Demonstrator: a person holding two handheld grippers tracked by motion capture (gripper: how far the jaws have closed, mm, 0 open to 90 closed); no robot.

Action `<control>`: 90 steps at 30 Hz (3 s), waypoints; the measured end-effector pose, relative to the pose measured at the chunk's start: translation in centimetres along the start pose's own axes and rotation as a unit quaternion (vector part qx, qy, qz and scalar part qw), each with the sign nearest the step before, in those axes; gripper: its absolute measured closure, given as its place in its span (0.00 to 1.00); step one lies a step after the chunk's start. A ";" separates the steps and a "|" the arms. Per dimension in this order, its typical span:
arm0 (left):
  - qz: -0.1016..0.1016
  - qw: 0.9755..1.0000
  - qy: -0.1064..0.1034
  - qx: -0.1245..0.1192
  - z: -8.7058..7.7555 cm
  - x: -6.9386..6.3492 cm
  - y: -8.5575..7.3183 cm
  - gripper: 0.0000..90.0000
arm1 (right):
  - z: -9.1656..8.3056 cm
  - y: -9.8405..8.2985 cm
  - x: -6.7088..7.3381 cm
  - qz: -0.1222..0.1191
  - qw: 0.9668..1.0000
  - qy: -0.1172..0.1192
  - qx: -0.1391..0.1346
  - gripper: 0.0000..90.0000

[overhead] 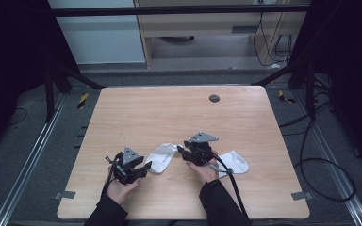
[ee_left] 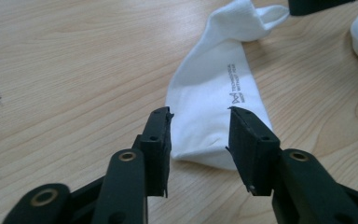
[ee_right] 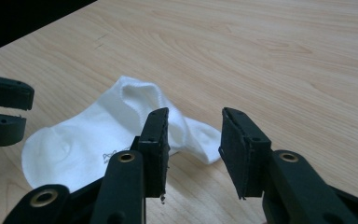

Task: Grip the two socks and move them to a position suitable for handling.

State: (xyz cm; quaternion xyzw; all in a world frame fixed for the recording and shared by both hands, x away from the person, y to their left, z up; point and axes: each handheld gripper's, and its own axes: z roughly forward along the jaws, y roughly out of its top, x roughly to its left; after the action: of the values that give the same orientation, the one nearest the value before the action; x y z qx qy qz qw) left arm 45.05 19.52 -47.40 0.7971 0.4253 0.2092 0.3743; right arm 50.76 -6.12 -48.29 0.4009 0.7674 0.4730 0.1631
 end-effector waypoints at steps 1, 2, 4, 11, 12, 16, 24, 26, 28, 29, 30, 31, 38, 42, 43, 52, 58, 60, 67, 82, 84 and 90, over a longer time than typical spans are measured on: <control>0.000 1.000 0.000 0.000 0.0 0.0 0.0 0.62 | 0.0 0.0 0.0 0.000 1.000 0.000 0.000 0.67; 0.001 1.000 0.006 0.006 0.3 -0.4 -0.1 0.61 | 0.3 -0.1 0.2 -0.008 1.000 0.001 0.007 0.65; 0.000 1.000 0.010 0.008 0.5 -0.5 -0.2 0.61 | 0.6 -0.1 0.3 -0.013 1.000 0.002 0.010 0.65; 0.012 0.999 0.016 0.039 1.2 -1.2 -0.8 0.64 | 2.0 -0.4 0.6 -0.031 0.999 -0.007 0.038 0.68; 0.014 0.999 0.016 0.044 1.3 -1.2 -0.8 0.67 | 2.1 -0.5 0.6 -0.032 0.999 -0.009 0.042 0.71; 0.016 0.998 0.017 0.059 1.3 -1.1 -0.9 0.77 | 2.3 -0.6 0.6 -0.035 0.998 -0.010 0.047 0.89; 0.029 0.996 0.023 0.075 1.4 -0.6 -1.0 0.96 | 1.2 -0.1 0.4 -0.028 0.999 -0.004 0.036 0.98; 0.031 0.996 0.026 0.081 1.4 -0.3 -1.0 0.99 | 0.9 0.1 0.3 -0.028 0.999 -0.002 0.032 0.98; 0.031 0.996 0.028 0.081 1.4 -0.2 -0.9 0.99 | 0.8 0.1 0.2 -0.027 0.999 -0.001 0.032 0.97; 0.031 0.996 0.028 0.080 1.4 -0.2 -0.9 0.99 | 0.7 0.2 0.2 -0.027 0.999 -0.001 0.030 0.96; 0.032 0.996 0.030 0.080 1.4 -0.1 -0.9 1.00 | 0.5 0.2 0.1 -0.023 0.999 0.000 0.029 0.95; 0.032 0.996 0.032 0.079 1.3 0.0 -0.9 1.00 | 0.5 0.2 0.1 -0.023 0.999 0.000 0.029 0.95; 0.035 0.996 0.046 0.072 1.2 0.5 -0.7 1.00 | -0.1 0.7 -0.4 -0.006 1.000 -0.004 0.019 0.85; 0.026 0.997 0.055 0.058 0.8 0.6 -0.7 0.94 | 0.4 1.4 -0.3 0.001 1.000 -0.013 0.016 0.77; 0.020 0.997 0.059 0.052 0.6 0.6 -0.7 0.94 | 0.4 1.4 -0.3 0.001 1.000 -0.013 0.016 0.77; -0.016 0.997 0.059 0.047 0.5 0.5 -1.2 0.66 | 2.4 2.6 -0.1 0.008 0.999 -0.032 0.022 0.73; -0.013 0.997 0.051 0.063 1.2 -0.1 -1.6 0.68 | 4.8 2.0 -0.1 0.009 0.998 -0.040 0.051 0.74; -0.013 0.997 0.047 0.063 1.3 -0.2 -1.6 0.71 | 5.2 1.7 -0.1 0.009 0.997 -0.042 0.059 0.74; -0.019 0.997 0.039 0.066 1.4 -0.3 -1.5 0.80 | 5.7 1.3 -0.1 0.008 0.996 -0.045 0.075 0.81; -0.039 0.998 0.041 0.033 1.0 0.2 -0.4 0.98 | 3.9 1.3 0.3 0.012 0.998 -0.029 0.055 0.95; -0.027 0.998 0.057 0.015 0.6 0.5 0.4 0.98 | 2.6 1.2 0.5 0.008 0.999 -0.030 0.045 0.94; -0.014 0.998 0.049 0.033 2.4 1.2 0.8 0.98 | 1.0 -0.1 0.5 0.017 0.998 -0.031 0.059 0.94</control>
State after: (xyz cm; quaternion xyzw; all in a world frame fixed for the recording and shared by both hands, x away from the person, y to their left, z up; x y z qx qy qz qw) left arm 47.71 19.24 -48.27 0.7918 0.4606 0.2285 0.3298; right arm 51.05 -5.18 -48.79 0.4378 0.7812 0.4171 0.1552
